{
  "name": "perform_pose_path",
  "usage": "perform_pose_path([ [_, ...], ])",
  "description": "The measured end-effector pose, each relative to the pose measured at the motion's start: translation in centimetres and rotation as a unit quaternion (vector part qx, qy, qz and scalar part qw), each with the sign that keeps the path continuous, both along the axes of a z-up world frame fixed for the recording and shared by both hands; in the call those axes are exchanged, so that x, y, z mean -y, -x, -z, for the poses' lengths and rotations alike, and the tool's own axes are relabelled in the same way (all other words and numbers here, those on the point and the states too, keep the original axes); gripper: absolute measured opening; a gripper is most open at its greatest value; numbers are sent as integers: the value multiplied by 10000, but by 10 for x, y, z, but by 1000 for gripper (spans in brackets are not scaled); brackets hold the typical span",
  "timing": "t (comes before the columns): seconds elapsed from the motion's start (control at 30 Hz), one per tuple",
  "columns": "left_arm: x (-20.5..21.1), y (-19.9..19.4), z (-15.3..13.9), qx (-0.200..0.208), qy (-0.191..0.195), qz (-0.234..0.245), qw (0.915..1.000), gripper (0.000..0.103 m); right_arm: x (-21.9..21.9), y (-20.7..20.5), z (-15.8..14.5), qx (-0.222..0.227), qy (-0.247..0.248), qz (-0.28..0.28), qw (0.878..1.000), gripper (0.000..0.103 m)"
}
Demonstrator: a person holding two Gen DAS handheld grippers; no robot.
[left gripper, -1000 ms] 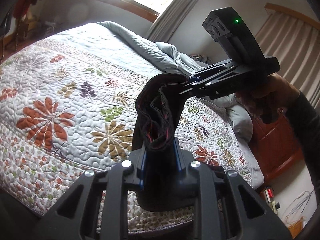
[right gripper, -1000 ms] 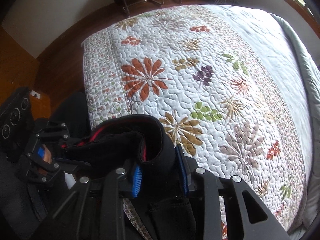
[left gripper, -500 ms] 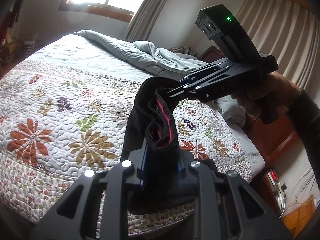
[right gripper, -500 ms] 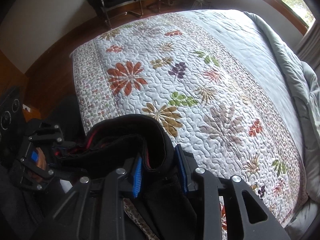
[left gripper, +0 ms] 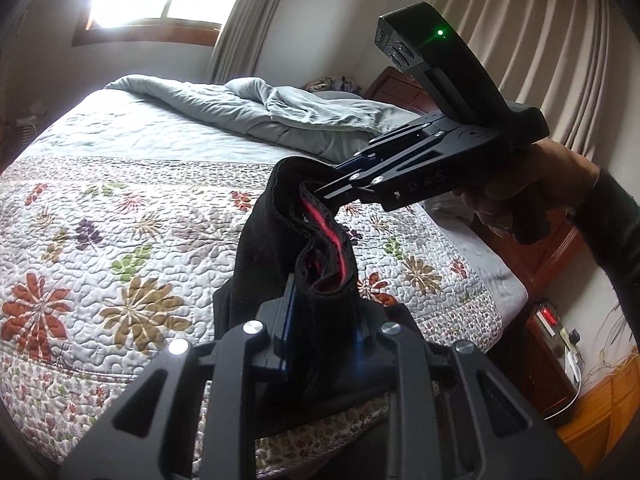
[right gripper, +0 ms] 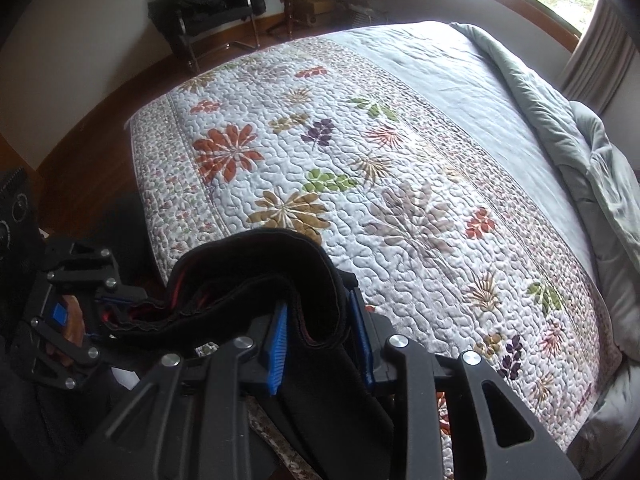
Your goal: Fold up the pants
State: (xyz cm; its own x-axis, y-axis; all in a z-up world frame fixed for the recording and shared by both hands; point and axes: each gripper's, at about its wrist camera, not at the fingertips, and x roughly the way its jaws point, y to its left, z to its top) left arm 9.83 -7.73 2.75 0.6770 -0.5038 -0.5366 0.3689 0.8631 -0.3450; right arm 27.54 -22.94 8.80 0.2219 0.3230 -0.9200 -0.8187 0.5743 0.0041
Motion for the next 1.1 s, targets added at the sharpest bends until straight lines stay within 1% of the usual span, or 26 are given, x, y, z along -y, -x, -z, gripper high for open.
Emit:
perform_pose_path([
  [0.3,36,-3,4,27,-164,280,9995,21,39,1,7,44,-123,207,9997,28],
  [0.57,61,-8,11,0,-321,478,9983,21,66,-1,16,54,-264,348,9990,25],
  [1.1,105,-19,32,-172,-455,839,9953,21,111,-6,51,-197,-410,616,9971,24],
])
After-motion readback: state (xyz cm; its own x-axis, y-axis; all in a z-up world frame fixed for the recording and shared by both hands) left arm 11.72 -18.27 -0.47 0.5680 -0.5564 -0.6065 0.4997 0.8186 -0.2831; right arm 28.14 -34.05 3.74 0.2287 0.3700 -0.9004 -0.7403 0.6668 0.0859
